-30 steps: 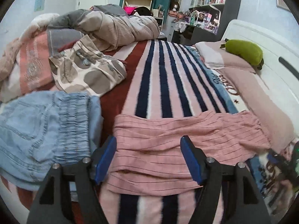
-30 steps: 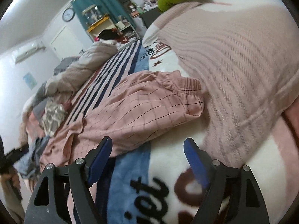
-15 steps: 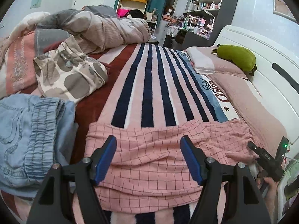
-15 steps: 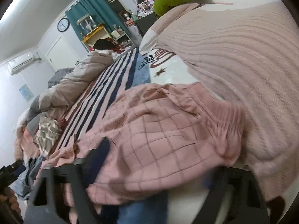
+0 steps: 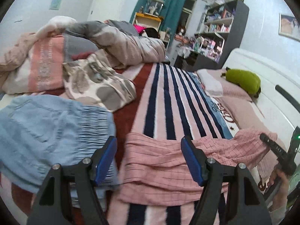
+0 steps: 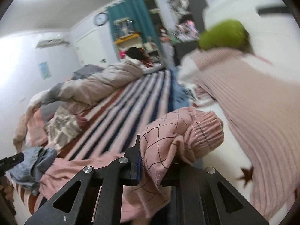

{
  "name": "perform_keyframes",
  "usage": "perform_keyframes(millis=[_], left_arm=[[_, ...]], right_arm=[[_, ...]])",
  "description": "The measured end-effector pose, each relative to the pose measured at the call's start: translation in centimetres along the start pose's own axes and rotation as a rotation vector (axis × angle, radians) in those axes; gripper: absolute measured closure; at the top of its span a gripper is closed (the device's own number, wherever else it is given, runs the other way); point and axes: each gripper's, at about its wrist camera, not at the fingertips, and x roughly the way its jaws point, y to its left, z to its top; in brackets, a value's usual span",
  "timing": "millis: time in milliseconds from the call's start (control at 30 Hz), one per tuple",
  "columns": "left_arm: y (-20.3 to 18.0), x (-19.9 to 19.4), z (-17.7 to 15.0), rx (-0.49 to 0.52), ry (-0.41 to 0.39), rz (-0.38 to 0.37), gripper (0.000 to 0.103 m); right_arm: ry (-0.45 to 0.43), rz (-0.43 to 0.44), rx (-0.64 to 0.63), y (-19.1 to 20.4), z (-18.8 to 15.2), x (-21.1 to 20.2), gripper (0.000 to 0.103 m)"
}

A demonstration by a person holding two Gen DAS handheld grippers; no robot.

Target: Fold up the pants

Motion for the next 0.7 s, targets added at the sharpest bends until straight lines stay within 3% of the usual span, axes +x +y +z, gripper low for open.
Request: perform_keyframes(millis=[233,333,533,700], left_arm=[[4.6,-4.6,-0.7,-0.028,-0.078,0.008,0.036],[6.2,-6.1,-1.2,-0.029,-0.096,0.021,0.036],[8.4,-8.1,-2.7,-0.026,-0.105,0.024,0.036],[9.1,-8.1,-3.2,-0.023,-0.09,0.018,0.036]], right_arm=[[0.011,0.123,-0.179,10.3,0.9,0.6,0.096],[0.07,0.182,-0.242,14.7,-0.3,2.2,0.096],[0.316,0.259,-0.42,21.3,-7.4,6.7,0.095],[0.41,0.225,-0.477,22.4,-11.7,8.1,0.088]])
